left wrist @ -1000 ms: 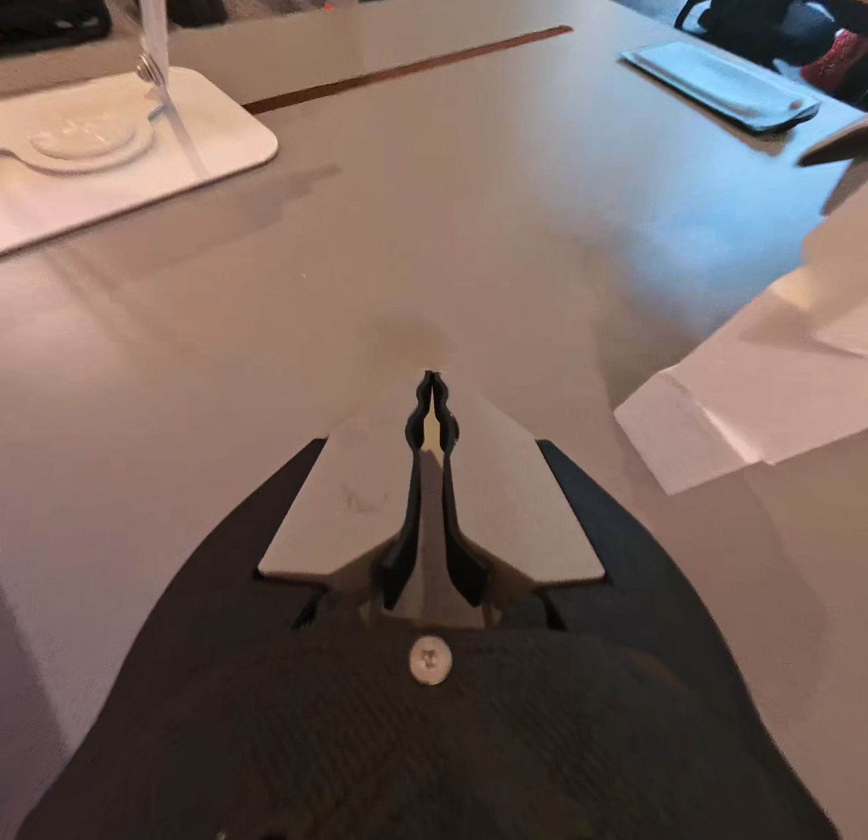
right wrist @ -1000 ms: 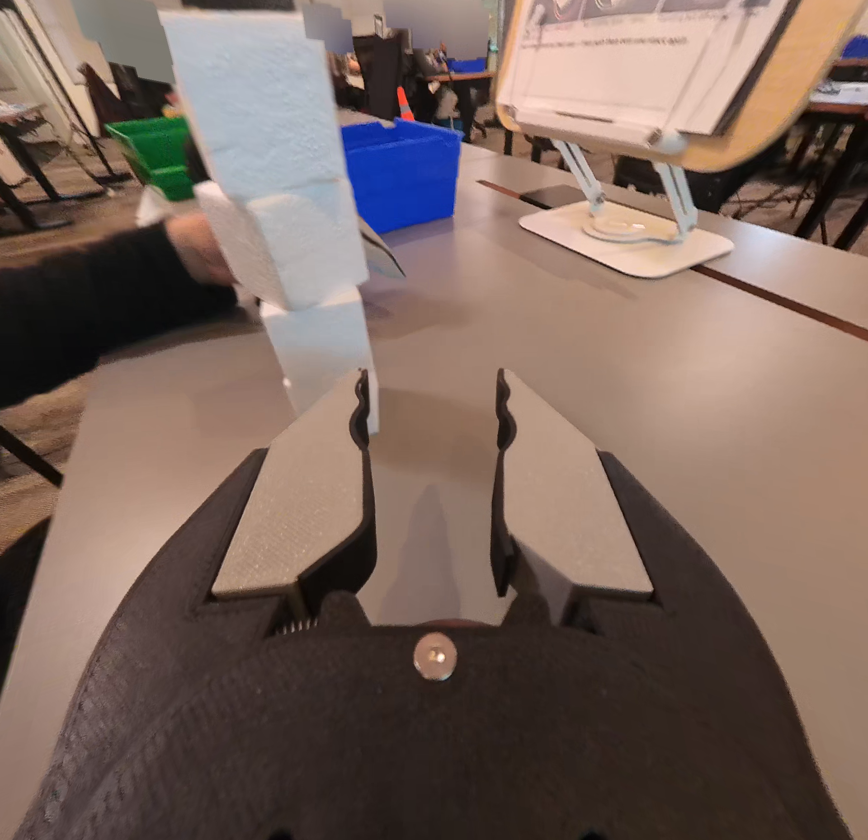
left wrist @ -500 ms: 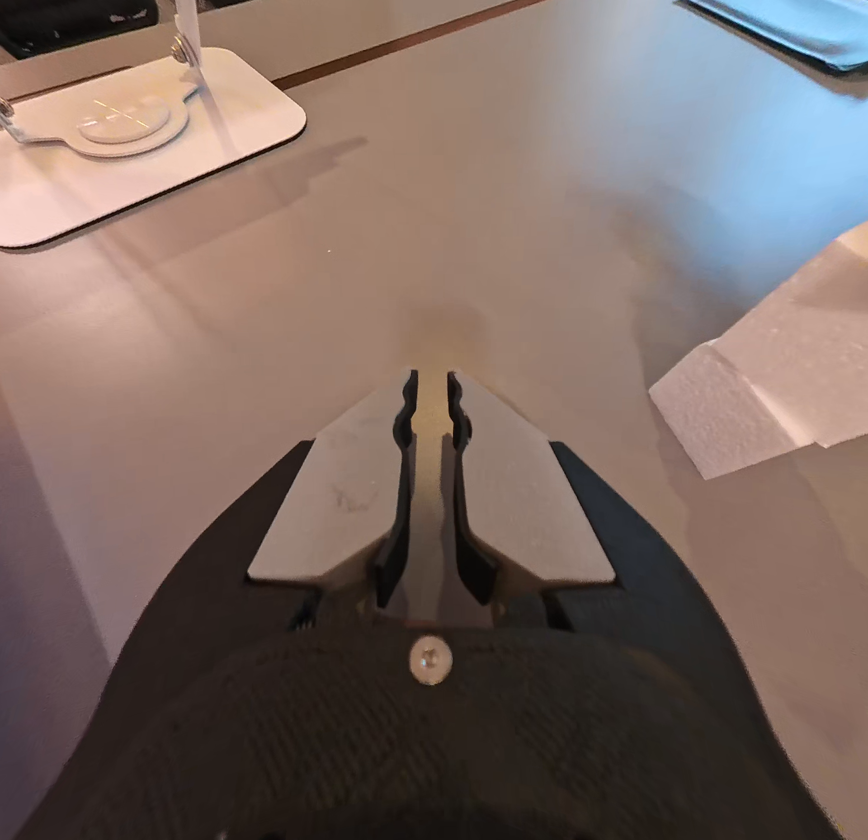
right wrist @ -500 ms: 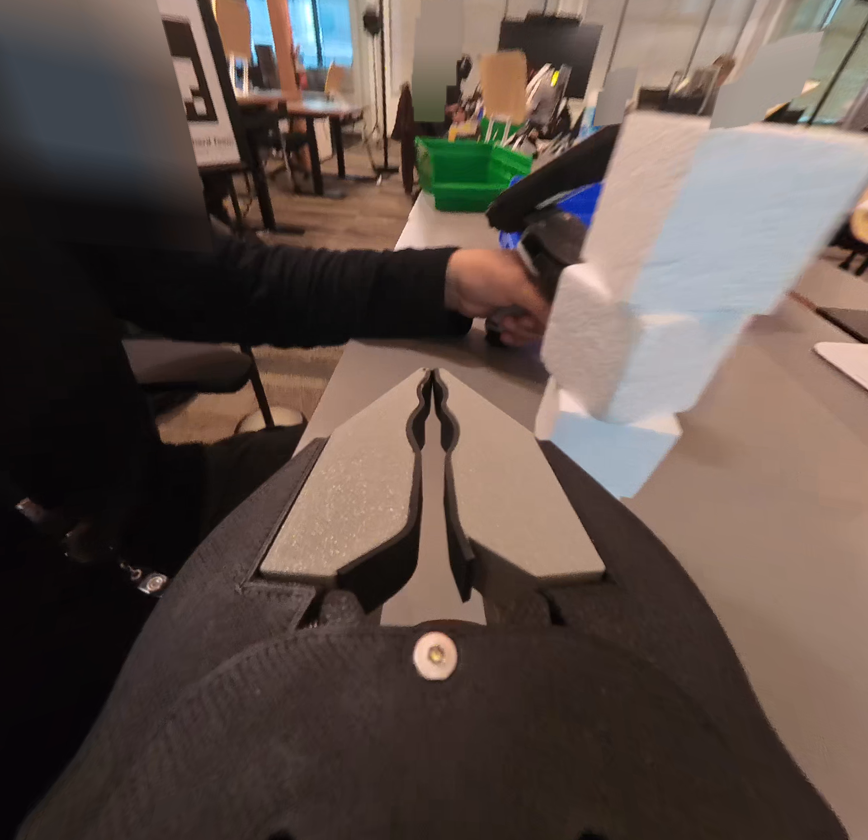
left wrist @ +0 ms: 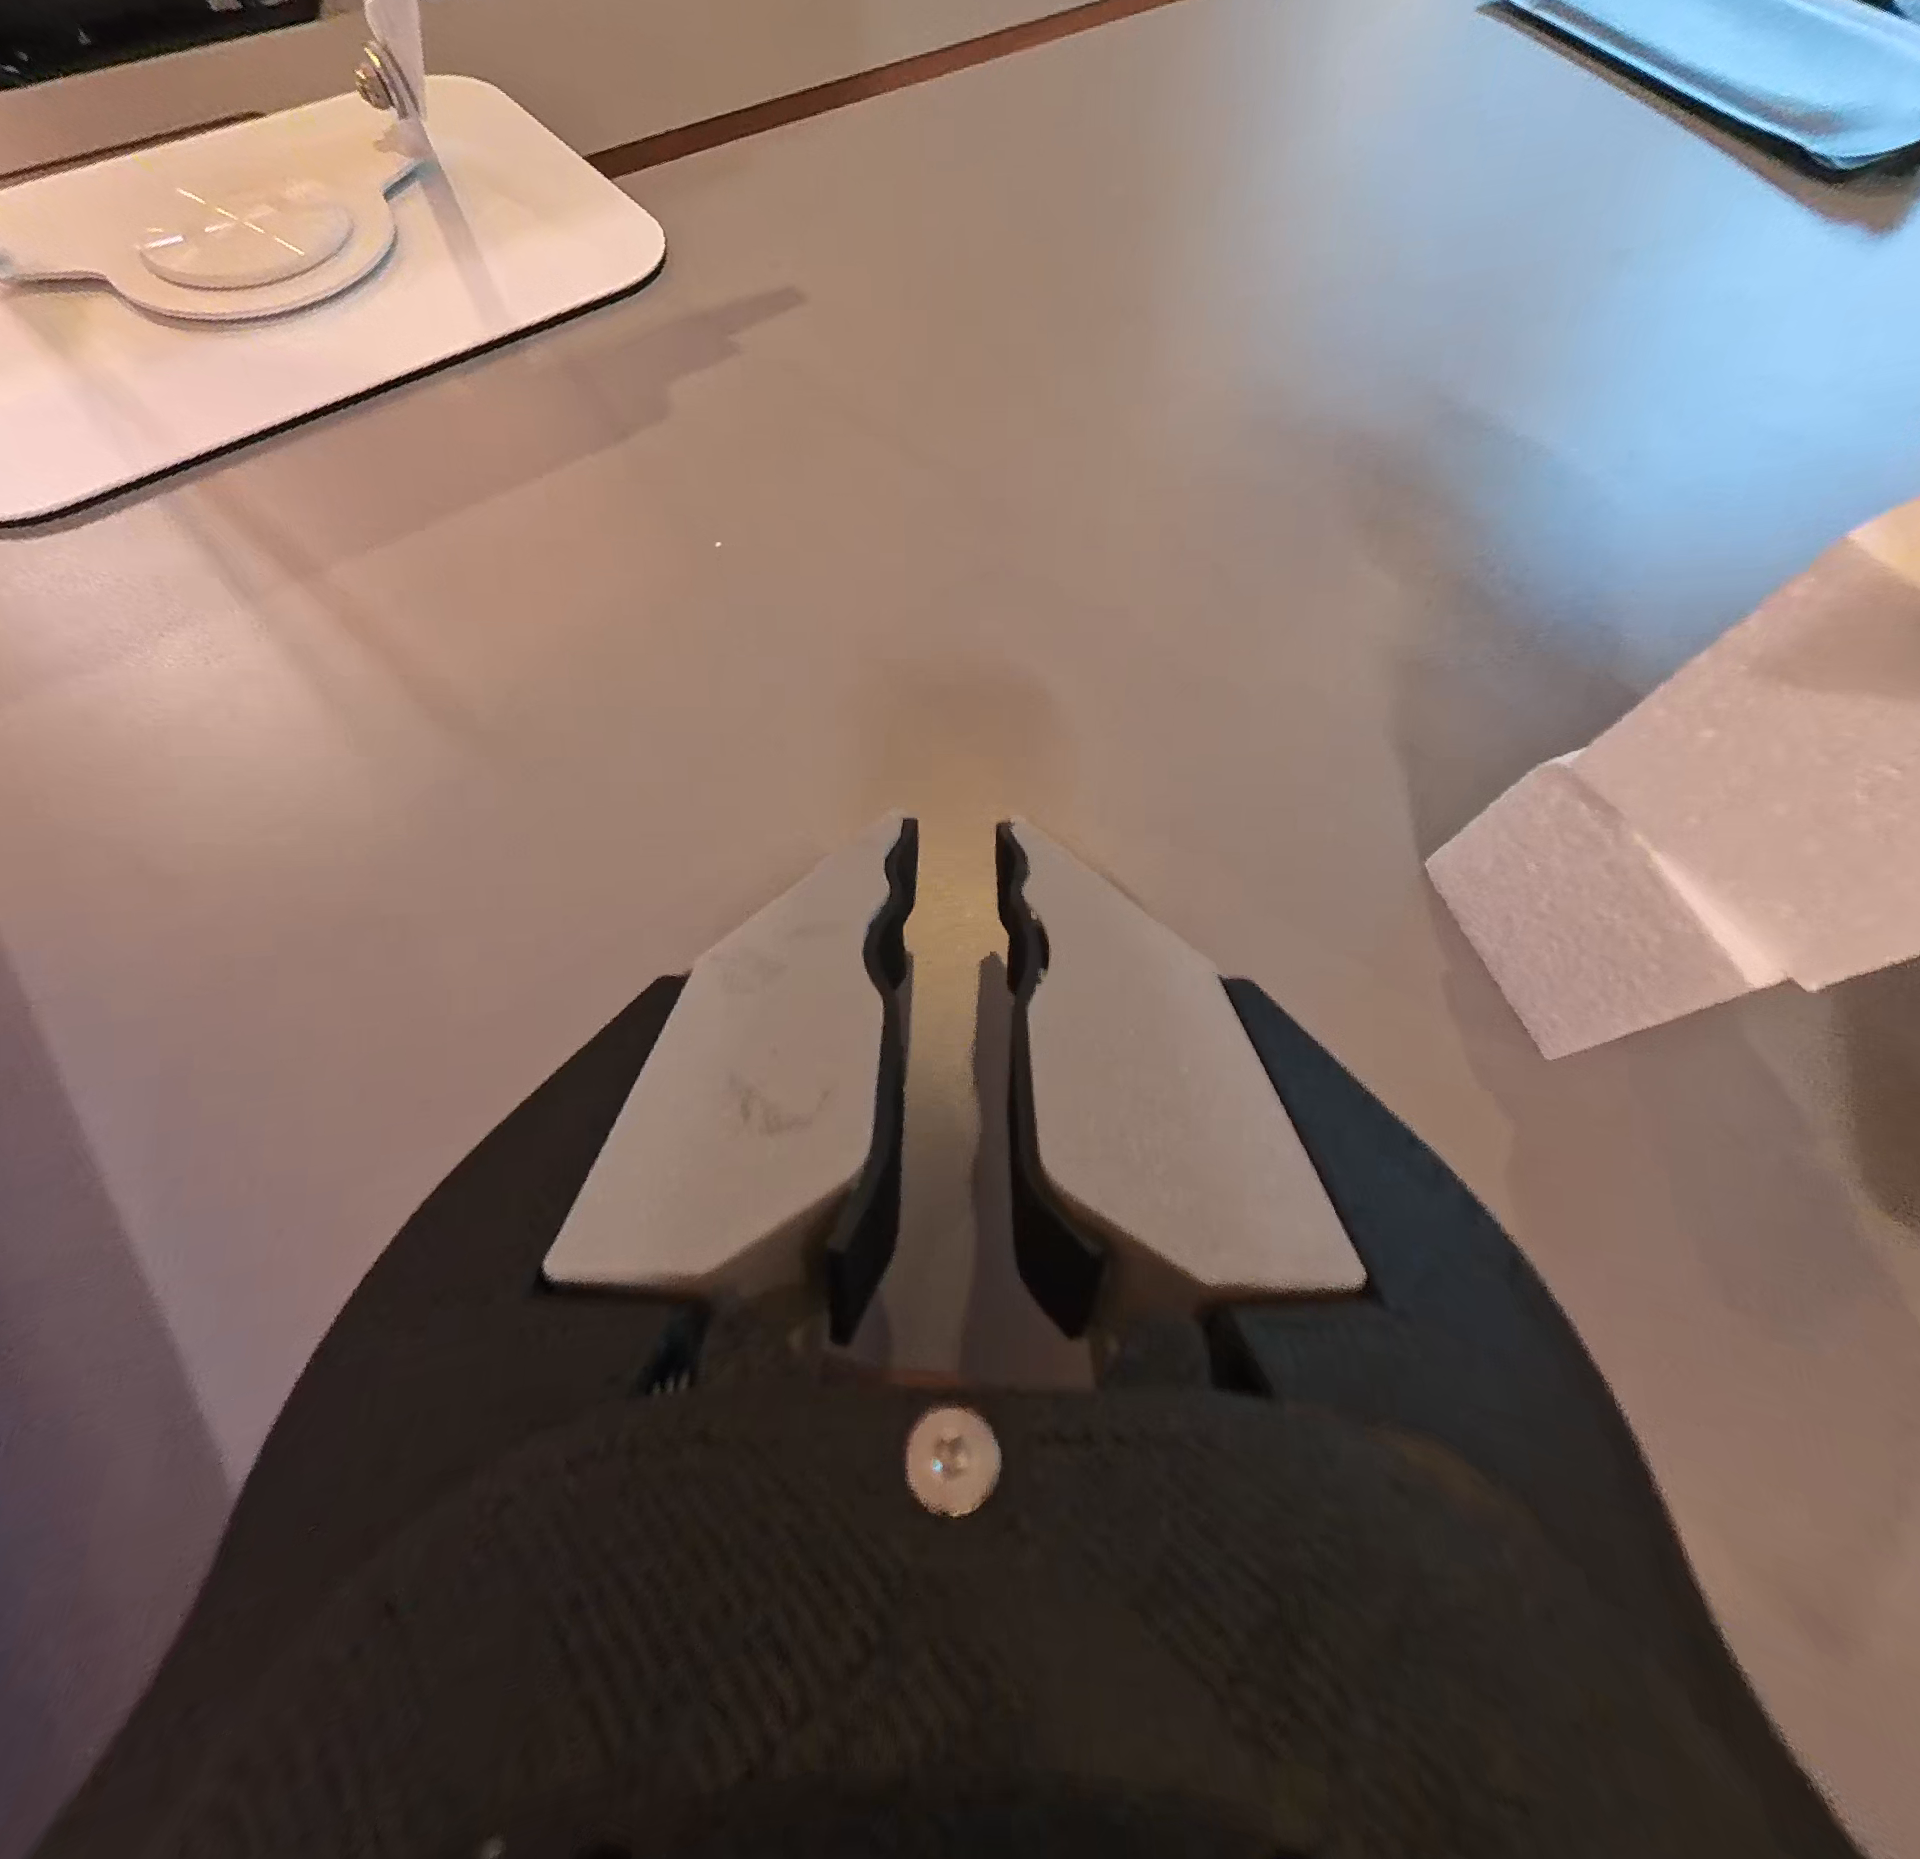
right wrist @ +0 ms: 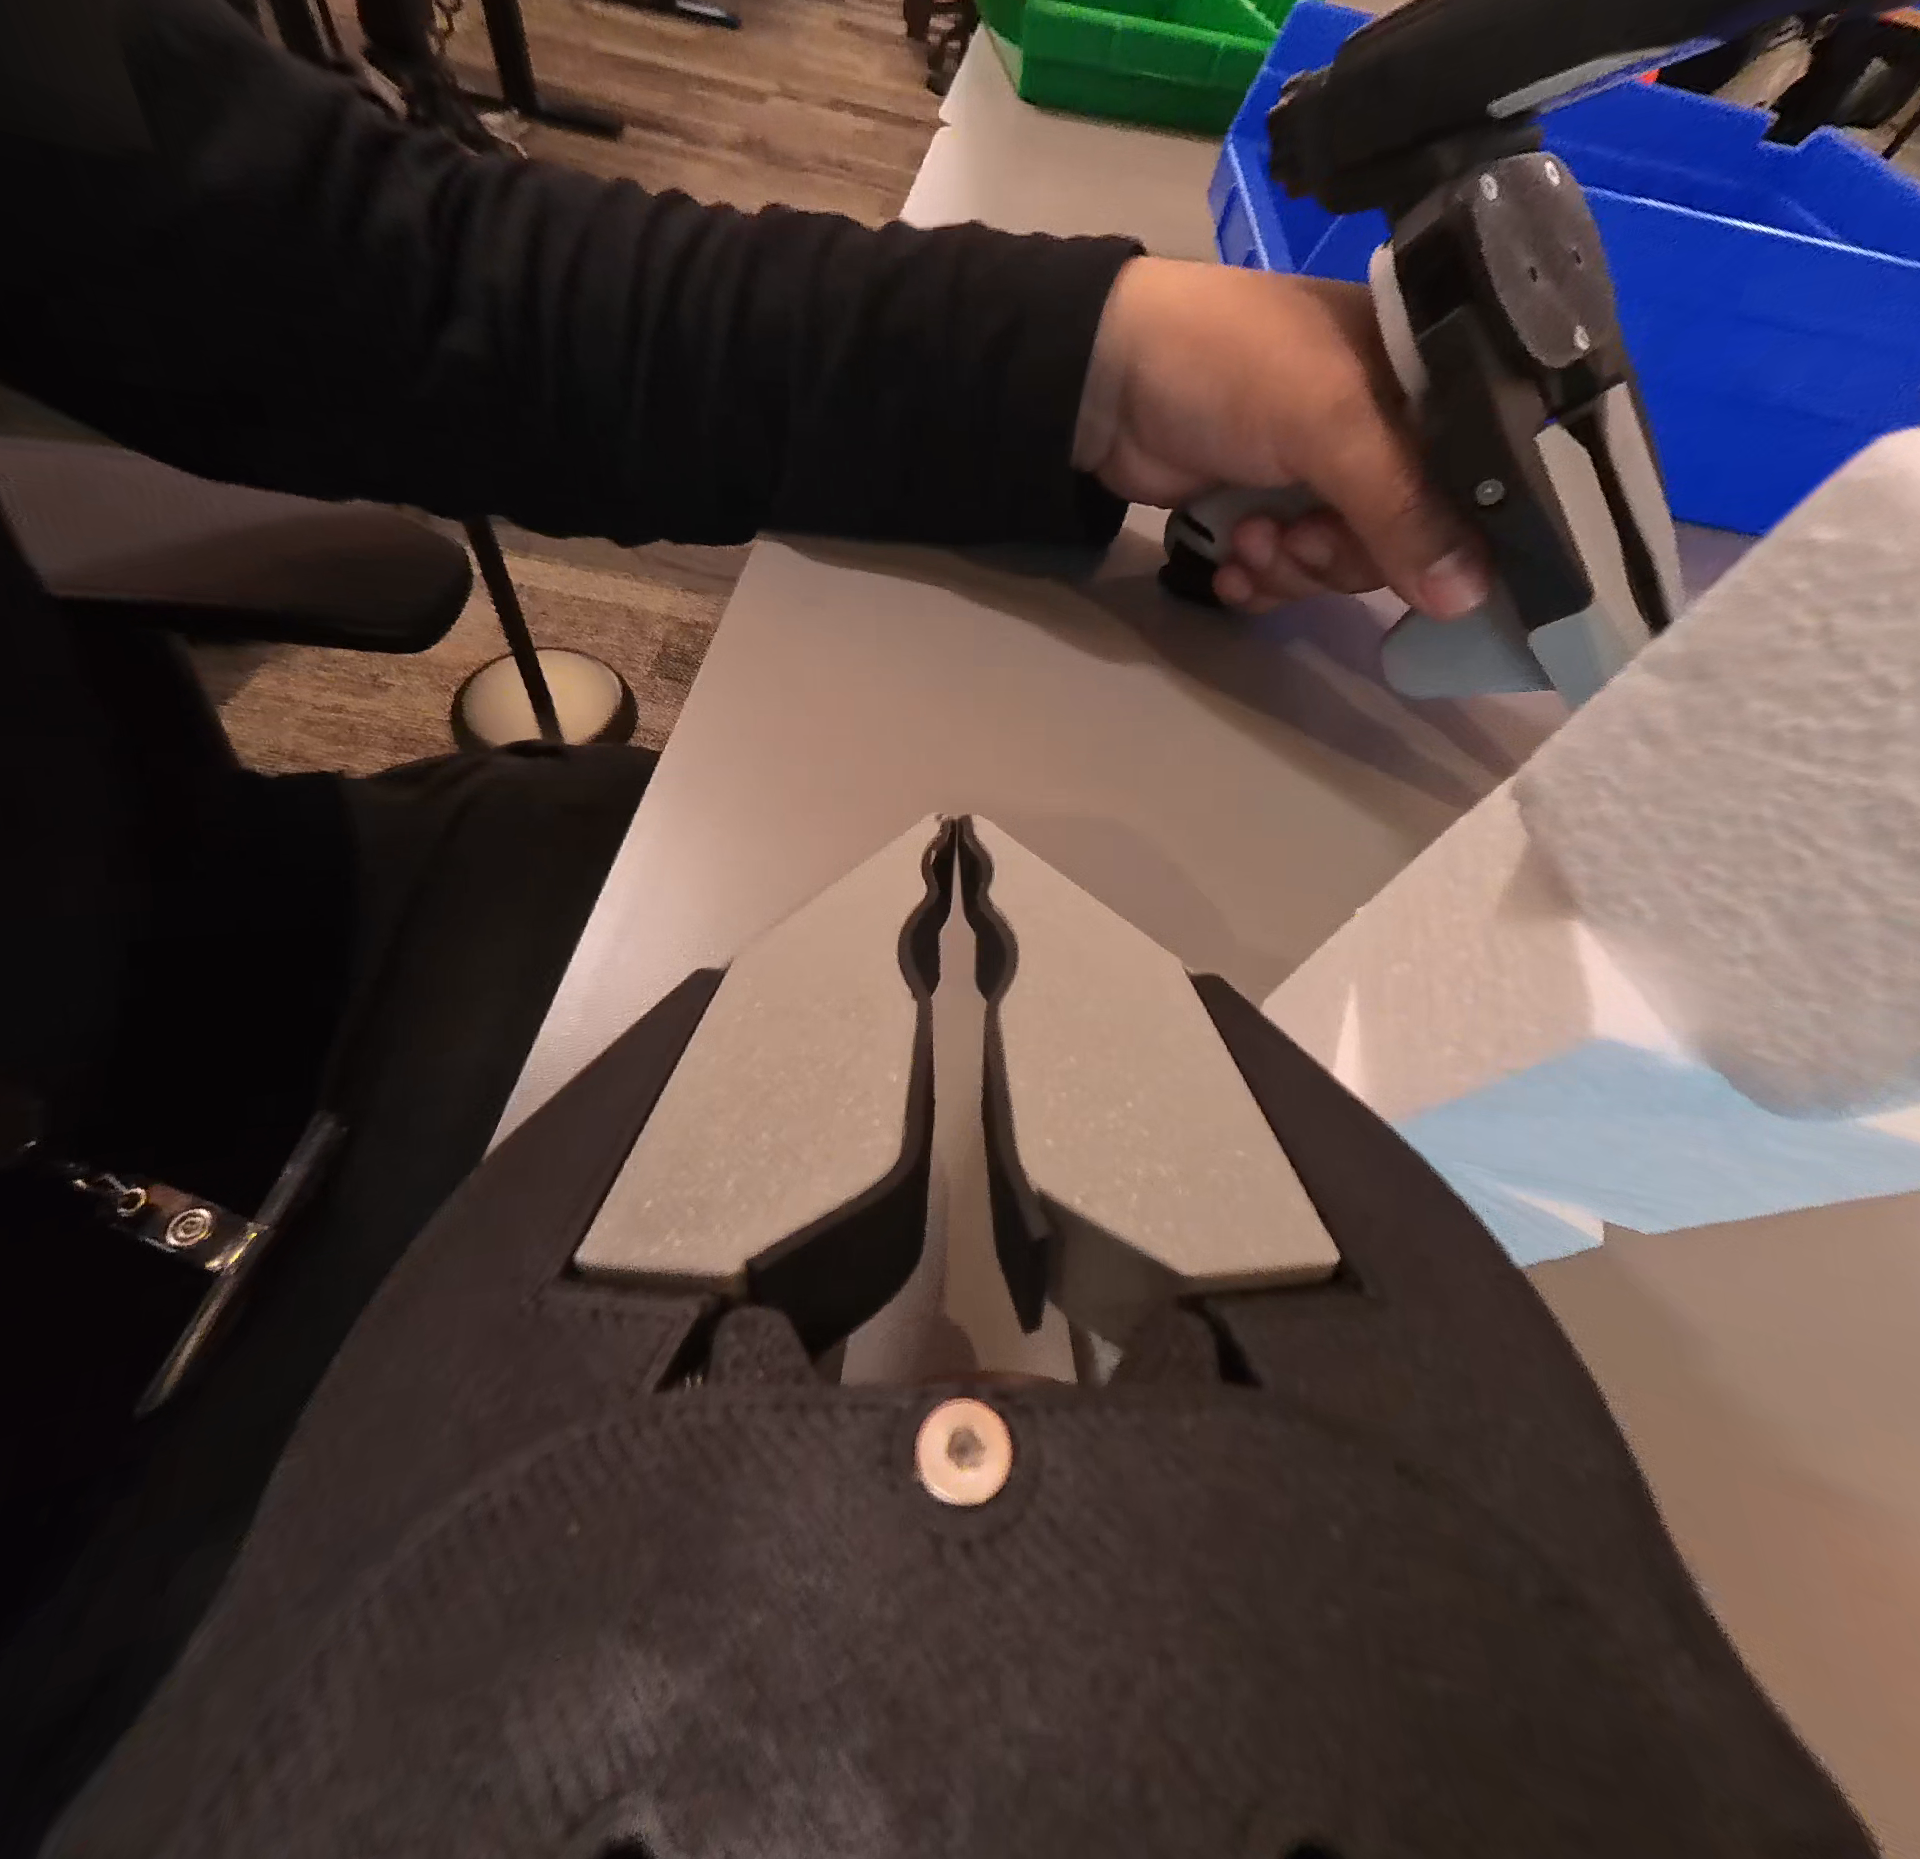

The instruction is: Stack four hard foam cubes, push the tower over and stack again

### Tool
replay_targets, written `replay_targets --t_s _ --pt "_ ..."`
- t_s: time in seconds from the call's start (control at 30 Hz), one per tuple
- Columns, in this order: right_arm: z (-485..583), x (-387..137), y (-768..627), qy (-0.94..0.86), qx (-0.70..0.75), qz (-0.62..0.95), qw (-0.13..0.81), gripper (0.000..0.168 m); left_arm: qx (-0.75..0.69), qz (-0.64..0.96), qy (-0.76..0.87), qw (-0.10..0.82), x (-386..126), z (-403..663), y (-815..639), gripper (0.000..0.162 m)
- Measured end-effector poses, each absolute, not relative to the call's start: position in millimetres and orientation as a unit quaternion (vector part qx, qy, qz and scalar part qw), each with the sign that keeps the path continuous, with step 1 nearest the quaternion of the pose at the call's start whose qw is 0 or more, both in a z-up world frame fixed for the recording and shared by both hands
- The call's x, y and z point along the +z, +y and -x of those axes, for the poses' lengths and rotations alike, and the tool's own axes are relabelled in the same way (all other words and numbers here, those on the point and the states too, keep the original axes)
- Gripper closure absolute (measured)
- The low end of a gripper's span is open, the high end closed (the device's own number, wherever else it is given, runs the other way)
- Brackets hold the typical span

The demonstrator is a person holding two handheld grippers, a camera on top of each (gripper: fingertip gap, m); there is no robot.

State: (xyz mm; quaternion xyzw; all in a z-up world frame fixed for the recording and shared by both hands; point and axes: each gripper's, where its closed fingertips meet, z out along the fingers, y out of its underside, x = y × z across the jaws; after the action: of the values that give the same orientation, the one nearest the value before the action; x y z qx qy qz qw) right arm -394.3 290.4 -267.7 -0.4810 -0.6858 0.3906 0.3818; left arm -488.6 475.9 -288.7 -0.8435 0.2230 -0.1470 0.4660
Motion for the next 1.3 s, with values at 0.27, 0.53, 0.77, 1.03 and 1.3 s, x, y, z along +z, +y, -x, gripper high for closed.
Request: replay_targets --t_s 0.27,0.53,0.77,1.03,1.3 --pt "403 -263 368 -0.588 0.296 0.587 0.472 0.168 -0.157 0.845 0.215 0.464 -288 490 476 0.148" --pt "400 -240 392 -0.537 0.269 0.593 0.536 0.168 -0.155 0.846 0.217 0.462 -290 490 476 0.148" --pt "395 -233 385 -0.541 0.285 0.578 0.541 0.166 -0.155 0.846 0.218 0.462 -290 489 476 0.148" --pt "356 -203 425 -0.449 0.3 0.602 0.588 0.164 -0.156 0.846 0.214 0.463 -289 490 476 0.148" --pt "321 -210 467 -0.348 0.377 0.667 0.54 0.146 -0.157 0.846 0.215 0.461 -289 490 476 0.146"
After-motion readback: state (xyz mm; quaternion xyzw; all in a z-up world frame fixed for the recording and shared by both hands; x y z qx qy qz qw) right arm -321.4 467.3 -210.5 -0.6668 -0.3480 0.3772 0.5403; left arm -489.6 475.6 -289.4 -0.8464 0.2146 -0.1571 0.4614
